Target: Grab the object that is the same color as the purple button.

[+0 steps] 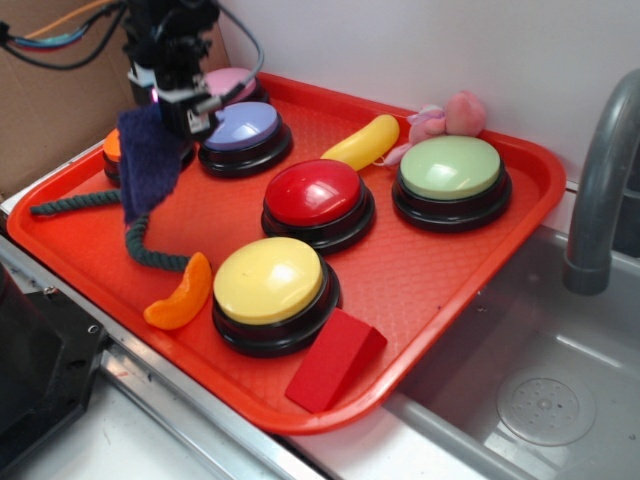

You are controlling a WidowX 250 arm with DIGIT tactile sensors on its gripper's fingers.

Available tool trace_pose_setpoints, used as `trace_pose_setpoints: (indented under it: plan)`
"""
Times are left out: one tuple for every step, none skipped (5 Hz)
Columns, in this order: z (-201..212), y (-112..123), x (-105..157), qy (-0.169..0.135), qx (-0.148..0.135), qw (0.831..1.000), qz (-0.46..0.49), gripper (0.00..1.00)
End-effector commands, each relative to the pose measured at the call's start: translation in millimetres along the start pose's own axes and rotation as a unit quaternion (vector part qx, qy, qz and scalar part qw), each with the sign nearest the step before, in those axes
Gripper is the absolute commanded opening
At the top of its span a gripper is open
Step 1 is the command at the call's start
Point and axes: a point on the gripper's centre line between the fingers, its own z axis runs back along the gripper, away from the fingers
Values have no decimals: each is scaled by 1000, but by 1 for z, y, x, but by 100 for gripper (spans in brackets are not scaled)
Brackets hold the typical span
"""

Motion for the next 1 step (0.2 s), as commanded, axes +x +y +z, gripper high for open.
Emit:
trace_pose_setpoints:
  plan:
    - [68, -8, -1, -78, -33, 996, -40, 0]
